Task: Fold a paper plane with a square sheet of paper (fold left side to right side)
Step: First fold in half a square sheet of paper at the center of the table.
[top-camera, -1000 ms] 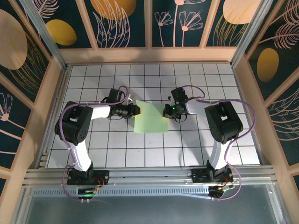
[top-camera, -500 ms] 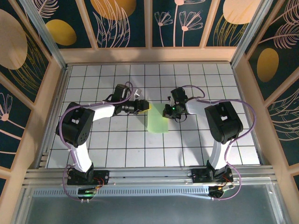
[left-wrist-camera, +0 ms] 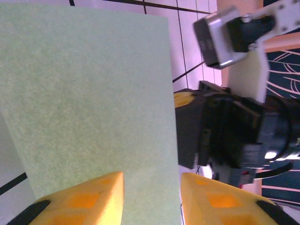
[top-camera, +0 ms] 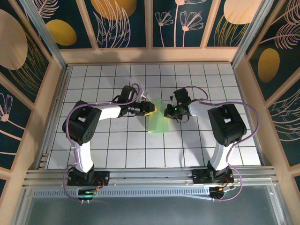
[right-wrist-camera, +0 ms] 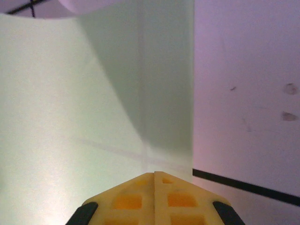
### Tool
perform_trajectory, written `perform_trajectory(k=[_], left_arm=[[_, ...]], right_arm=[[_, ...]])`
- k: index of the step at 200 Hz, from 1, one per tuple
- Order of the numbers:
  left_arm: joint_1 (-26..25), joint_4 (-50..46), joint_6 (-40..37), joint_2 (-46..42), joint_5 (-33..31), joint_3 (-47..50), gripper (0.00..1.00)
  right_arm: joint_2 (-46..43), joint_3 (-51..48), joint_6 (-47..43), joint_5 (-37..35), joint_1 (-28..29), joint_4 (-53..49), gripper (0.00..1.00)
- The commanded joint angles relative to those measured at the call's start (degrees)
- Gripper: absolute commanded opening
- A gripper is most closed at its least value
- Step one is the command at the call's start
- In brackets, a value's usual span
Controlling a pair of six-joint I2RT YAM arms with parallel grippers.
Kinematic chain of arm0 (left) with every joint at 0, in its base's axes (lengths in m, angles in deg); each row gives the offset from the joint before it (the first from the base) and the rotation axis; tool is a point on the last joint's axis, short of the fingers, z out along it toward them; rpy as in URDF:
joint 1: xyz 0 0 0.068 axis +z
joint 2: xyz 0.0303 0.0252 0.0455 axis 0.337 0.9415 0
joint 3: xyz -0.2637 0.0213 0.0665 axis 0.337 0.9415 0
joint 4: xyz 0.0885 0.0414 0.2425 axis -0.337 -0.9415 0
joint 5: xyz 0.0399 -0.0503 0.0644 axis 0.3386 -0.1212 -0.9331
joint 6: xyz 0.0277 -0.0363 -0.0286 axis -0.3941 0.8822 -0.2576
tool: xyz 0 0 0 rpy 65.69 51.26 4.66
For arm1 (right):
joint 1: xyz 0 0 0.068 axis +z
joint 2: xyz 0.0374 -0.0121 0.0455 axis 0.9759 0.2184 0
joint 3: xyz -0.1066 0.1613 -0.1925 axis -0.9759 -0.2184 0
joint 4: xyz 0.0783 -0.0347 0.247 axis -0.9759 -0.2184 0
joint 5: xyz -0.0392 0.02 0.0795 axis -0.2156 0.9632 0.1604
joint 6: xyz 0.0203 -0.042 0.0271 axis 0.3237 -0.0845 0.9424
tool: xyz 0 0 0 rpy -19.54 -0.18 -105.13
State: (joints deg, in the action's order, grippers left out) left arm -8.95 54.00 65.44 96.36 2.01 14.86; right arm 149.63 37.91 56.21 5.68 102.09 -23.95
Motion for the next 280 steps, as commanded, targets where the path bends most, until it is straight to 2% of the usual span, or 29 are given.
perform_trajectory(k=[1, 24, 62, 86, 106, 139, 173, 204, 219, 251, 280], left_arm=[[-0.3, 0.8, 0.3, 1.2, -0.8, -1.4, 0.31], [-0.3, 0.6, 0.2, 1.4, -1.5, -1.4, 0.20], [-0.4, 0.3, 0.3, 1.7, -2.1, -1.6, 0.04], [-0.4, 0.2, 0.3, 1.7, -2.4, -1.4, 0.00], [-0.4, 0.1, 0.4, 1.8, -2.6, -1.4, 0.00], [-0.4, 0.0, 0.4, 2.1, -2.6, -1.4, 0.00], [-0.4, 0.0, 0.5, 1.9, -2.6, -1.5, 0.00], [-0.4, -0.1, 0.5, 1.7, -2.7, -1.4, 0.00], [-0.4, 0.0, 0.4, 1.5, -2.8, -1.4, 0.00], [-0.5, 0.3, 0.6, -0.2, -4.2, -1.0, 0.05], [-0.5, 0.0, 0.1, -3.4, -6.9, -0.2, 0.17]], right_arm=[[-5.0, -0.8, 0.9, -0.1, -1.7, 2.3, 0.09], [-8.5, -2.4, 0.5, 0.5, -3.5, 3.1, 0.18], [-12.2, -6.2, 1.5, 9.6, -4.8, 9.2, 0.37], [-11.7, -7.6, 3.3, 13.9, -3.8, 12.5, 0.48], [-10.7, -7.5, 3.9, 14.8, -2.2, 13.9, 0.52], [-7.8, -6.6, 5.3, 15.0, -0.1, 15.6, 0.53], [-5.4, -4.7, 5.7, 14.5, 1.4, 15.1, 0.48], [-4.4, -4.6, 6.1, 14.5, 1.6, 15.1, 0.35], [-4.3, -4.7, 6.1, 14.0, 1.6, 14.8, 0.28], [-4.3, -4.6, 5.4, 12.0, 1.6, 12.7, 0.00], [-4.6, -5.0, 5.1, 9.1, 1.5, 10.4, 0.00]])
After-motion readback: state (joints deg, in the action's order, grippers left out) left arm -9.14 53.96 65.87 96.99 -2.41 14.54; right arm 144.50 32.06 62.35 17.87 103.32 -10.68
